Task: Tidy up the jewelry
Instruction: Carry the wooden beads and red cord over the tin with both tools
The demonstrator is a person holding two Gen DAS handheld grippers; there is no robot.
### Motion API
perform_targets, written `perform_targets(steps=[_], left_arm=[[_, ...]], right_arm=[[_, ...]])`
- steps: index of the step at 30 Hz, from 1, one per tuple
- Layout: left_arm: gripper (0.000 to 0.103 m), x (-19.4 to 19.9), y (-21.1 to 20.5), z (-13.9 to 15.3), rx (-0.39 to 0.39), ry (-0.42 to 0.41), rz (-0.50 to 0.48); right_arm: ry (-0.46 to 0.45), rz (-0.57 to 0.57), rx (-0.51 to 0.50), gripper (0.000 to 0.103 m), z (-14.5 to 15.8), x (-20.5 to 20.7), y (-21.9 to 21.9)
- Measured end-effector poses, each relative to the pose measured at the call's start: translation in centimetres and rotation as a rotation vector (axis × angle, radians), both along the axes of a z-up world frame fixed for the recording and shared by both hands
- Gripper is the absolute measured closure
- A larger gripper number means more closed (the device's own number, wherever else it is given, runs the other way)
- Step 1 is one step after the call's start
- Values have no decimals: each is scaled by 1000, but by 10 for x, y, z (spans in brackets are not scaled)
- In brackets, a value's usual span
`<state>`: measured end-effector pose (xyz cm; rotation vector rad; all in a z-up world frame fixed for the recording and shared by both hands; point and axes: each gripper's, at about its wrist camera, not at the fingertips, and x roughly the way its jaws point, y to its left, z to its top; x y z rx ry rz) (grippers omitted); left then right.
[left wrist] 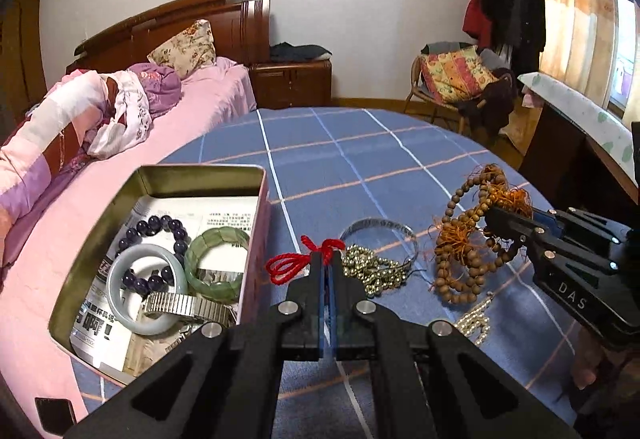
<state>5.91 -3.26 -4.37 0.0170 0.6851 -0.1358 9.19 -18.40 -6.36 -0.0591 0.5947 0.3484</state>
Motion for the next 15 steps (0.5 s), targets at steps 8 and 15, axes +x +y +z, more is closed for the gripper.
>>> perform_targets(steps=[8,15], left_arm=[[103,-1,9,7,-19,-30,8],[103,-4,16,13,-30,-52,18]], right_arm=[[-43,5,11,86,4,-5,2],[-65,23,16,86,8,-9,9]])
